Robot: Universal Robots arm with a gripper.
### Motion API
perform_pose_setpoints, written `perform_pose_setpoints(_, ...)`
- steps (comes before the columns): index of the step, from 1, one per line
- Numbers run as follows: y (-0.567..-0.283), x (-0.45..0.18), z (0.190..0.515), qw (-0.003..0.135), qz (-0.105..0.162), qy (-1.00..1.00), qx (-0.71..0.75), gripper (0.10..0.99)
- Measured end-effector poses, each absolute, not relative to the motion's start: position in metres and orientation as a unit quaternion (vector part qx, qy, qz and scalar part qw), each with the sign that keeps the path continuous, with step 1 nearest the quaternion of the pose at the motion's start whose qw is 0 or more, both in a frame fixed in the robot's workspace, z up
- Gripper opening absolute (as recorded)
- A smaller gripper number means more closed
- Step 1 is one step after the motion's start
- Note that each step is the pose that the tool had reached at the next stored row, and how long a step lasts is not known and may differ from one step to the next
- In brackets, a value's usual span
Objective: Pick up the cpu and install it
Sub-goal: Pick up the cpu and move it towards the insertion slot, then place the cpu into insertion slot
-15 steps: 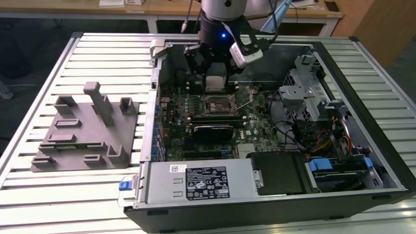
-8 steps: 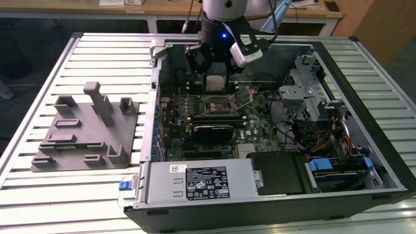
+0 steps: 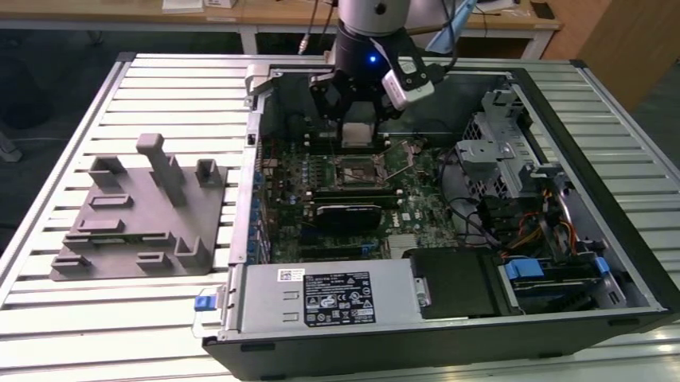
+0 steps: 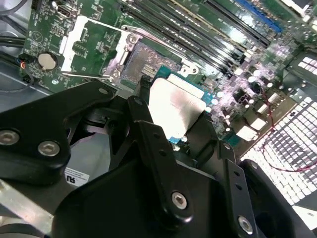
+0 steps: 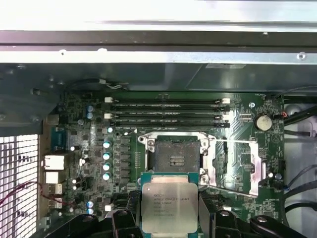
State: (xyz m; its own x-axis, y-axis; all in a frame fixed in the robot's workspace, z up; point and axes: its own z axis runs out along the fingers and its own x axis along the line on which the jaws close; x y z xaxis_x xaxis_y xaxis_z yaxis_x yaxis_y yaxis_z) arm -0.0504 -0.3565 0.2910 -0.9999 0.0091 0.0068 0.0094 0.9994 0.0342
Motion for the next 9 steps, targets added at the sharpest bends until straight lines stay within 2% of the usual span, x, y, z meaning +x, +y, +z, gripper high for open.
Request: perform_pose_setpoints(9, -0.3548, -0.0450, 0.2881, 0.004, -0.017, -1.000, -0.005, 0.541)
